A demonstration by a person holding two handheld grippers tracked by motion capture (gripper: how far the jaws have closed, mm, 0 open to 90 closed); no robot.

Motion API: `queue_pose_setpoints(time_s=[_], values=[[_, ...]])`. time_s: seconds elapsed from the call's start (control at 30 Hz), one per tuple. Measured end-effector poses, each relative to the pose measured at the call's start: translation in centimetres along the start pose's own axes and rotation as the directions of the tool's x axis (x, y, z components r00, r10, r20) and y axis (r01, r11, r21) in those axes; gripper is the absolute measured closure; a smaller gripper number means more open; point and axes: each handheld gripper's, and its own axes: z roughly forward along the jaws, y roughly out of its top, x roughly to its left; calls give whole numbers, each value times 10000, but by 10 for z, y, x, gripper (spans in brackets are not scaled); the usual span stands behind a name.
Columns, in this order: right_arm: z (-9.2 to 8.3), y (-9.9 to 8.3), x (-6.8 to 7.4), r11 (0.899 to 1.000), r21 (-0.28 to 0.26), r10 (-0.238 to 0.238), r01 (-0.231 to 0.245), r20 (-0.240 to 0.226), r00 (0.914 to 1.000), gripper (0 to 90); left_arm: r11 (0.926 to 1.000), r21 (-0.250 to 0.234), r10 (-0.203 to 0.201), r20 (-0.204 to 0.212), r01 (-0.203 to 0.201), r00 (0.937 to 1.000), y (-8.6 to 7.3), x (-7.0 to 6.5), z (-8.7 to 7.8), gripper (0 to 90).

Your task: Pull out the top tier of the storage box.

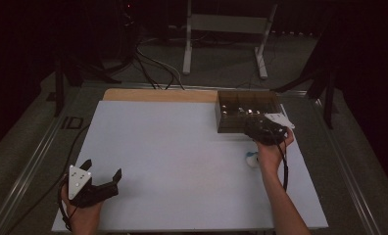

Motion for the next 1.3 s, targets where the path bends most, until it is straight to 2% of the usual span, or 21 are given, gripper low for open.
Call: queue_pose_setpoints(time_s=[0.23,0.33,0.5,0.87,0.97,1.3], values=[[5,0,6,9999,27,-163,163,201,9997,224,10000,-27,-13,-8,13,10000,0,1,-1,11],[7,-2,8,9998,70,-178,175,472,9987,289,10000,-44,-10,-9,10,10000,0,1,-1,11],[11,-5,12,9989,156,-456,446,694,9965,377,10000,-30,0,-14,0,10000,0,0,-1,11],[22,-11,14,9987,493,-193,151,866,9961,428,10000,-48,-24,-21,24,10000,0,0,-1,11],[24,-14,14,9980,568,-326,271,969,9948,470,10000,-37,-39,-10,39,10000,0,1,-1,11],[28,-15,14,9983,545,-243,194,892,9957,554,10000,-28,-52,-15,52,10000,0,0,-1,11]])
